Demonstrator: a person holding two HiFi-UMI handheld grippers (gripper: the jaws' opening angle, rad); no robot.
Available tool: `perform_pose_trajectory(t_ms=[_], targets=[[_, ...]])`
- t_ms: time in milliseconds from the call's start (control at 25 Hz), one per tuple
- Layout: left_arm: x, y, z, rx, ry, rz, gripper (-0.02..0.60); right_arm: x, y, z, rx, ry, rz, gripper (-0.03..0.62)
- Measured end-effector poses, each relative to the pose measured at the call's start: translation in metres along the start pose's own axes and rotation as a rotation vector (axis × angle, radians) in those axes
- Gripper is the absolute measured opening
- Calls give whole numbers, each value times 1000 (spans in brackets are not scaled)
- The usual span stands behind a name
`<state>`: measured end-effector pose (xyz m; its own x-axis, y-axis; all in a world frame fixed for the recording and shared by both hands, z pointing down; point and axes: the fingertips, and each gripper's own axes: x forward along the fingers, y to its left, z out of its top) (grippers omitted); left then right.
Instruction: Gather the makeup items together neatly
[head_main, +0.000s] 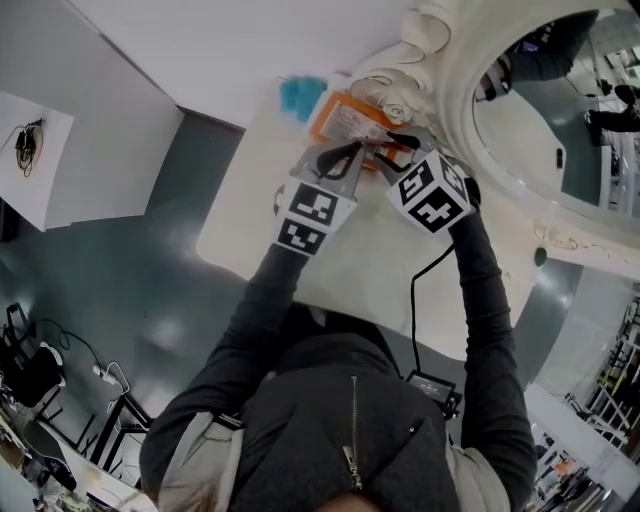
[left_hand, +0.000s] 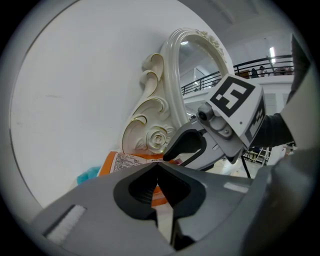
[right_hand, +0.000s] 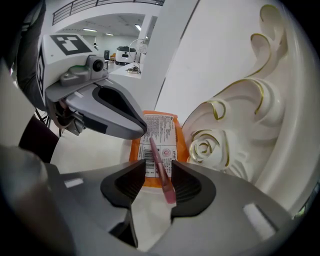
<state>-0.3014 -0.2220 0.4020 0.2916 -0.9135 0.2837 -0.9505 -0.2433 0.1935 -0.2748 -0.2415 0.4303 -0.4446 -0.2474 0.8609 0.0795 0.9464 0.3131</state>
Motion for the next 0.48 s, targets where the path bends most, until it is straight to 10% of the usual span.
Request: perform_pose_trajectory(t_ms=[480], targets=[[-4, 5, -6, -24, 7, -1, 11, 7, 8, -3, 70, 43, 86, 84]])
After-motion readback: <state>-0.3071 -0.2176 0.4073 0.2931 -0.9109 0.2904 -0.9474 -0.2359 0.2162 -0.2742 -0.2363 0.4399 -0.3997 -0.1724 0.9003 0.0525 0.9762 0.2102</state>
